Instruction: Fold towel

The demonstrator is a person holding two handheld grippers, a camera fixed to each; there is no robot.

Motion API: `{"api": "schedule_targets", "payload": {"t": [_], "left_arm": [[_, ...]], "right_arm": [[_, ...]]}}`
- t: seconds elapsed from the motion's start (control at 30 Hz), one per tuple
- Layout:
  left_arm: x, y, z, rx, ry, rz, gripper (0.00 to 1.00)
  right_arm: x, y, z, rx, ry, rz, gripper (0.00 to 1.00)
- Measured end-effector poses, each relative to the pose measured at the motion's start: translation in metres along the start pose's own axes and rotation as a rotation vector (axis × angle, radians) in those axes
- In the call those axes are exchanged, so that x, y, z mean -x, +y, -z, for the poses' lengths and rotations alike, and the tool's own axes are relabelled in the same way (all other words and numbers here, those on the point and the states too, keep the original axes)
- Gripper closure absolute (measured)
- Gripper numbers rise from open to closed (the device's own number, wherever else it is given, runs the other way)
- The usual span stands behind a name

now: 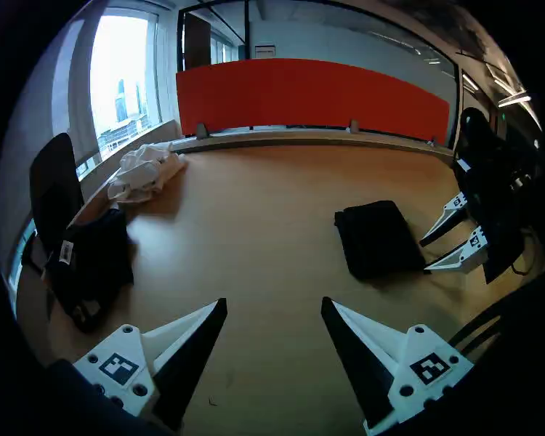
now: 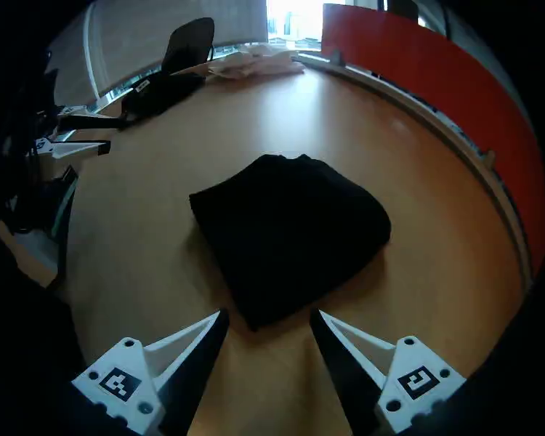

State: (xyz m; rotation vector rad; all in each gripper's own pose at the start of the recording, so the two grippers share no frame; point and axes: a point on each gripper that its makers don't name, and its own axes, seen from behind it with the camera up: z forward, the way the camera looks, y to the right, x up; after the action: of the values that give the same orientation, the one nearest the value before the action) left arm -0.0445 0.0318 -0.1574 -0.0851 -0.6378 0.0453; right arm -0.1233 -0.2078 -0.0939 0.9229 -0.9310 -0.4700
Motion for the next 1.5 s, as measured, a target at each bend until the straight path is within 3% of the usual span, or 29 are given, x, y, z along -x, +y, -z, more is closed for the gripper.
{"api": "schedule_targets", "payload": {"t": [0.53, 0.8, 1.2, 1.5], "left_arm": [[0.000, 0.000, -0.001, 0.002, -0.002, 0.000, 0.04], [0.002, 0.000, 0.000, 0.002, -0.003, 0.004, 0.03], [0.000, 0.000, 0.001, 0.002, 0.000, 0.003, 0.04], [-0.001, 0.001, 0.002, 0.005, 0.004, 0.002, 0.04]], "right_arm": [[0.007, 0.000, -0.003, 0.028, -0.009, -0.033, 0.42], [0.008, 0.003, -0.004, 0.039, -0.008, -0.057, 0.72], [0.009, 0.007, -0.003, 0.049, -0.008, -0.074, 0.75], [0.007, 0.010, -0.002, 0.060, -0.001, -0.072, 0.90]]}}
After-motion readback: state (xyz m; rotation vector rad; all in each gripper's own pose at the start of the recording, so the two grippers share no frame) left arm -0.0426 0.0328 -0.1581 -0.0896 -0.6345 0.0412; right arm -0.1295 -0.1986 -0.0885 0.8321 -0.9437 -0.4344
